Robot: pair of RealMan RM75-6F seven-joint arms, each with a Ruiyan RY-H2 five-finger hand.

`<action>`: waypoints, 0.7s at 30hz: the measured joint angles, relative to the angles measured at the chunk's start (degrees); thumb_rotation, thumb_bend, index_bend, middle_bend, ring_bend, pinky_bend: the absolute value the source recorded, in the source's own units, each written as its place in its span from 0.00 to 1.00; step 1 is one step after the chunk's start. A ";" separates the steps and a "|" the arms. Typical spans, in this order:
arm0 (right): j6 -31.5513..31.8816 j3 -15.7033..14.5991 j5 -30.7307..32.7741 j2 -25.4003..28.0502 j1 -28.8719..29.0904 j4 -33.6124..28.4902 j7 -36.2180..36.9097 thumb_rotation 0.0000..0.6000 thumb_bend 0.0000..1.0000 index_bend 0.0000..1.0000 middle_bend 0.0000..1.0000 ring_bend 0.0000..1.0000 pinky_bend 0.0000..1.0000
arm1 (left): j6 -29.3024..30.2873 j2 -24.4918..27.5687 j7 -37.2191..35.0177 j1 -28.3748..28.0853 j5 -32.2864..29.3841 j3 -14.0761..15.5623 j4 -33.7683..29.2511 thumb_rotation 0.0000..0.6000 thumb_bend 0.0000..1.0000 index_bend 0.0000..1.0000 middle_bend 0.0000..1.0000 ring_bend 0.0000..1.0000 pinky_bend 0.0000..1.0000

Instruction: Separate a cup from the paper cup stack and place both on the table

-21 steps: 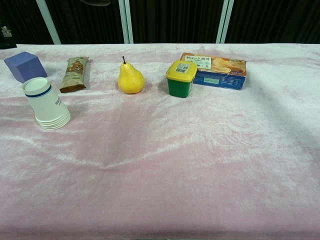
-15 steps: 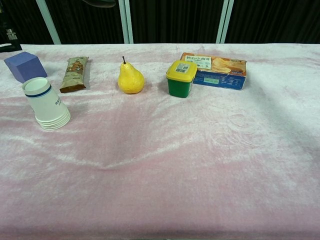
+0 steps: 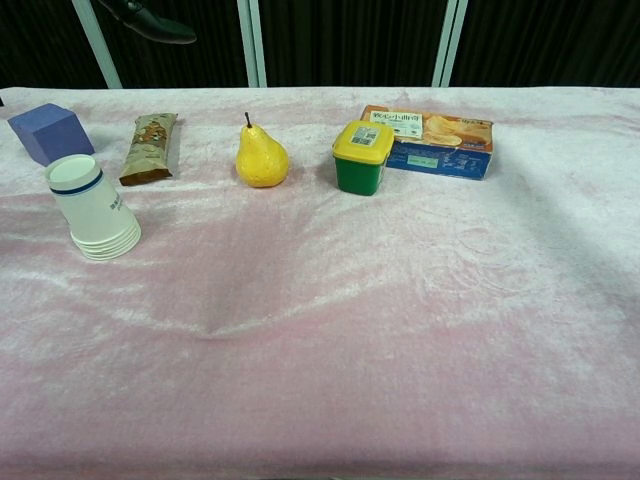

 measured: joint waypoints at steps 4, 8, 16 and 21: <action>1.69 -0.54 0.24 0.20 -1.18 -0.55 -0.55 1.00 0.19 0.13 0.02 0.19 0.20 | 0.26 1.31 2.23 0.49 -0.31 0.76 -1.00 1.00 0.19 0.15 0.07 0.00 0.04; 2.36 -0.84 0.25 0.57 -1.64 -0.71 -1.18 1.00 0.19 0.13 0.02 0.19 0.20 | -0.09 2.51 4.41 0.55 -2.19 1.01 -1.87 1.00 0.16 0.15 0.07 0.00 0.08; 8.62 -3.28 0.17 -0.61 -5.92 -1.37 -8.26 1.00 0.18 0.13 0.02 0.19 0.20 | 0.66 5.56 10.47 2.68 -4.87 3.42 -2.83 1.00 0.13 0.14 0.07 0.00 0.08; 15.68 -7.40 -0.68 -4.14 -12.51 -1.40 -9.99 1.00 0.18 0.13 0.02 0.19 0.20 | -1.16 9.59 12.78 4.53 -8.39 6.48 -3.83 1.00 0.13 0.14 0.07 0.00 0.08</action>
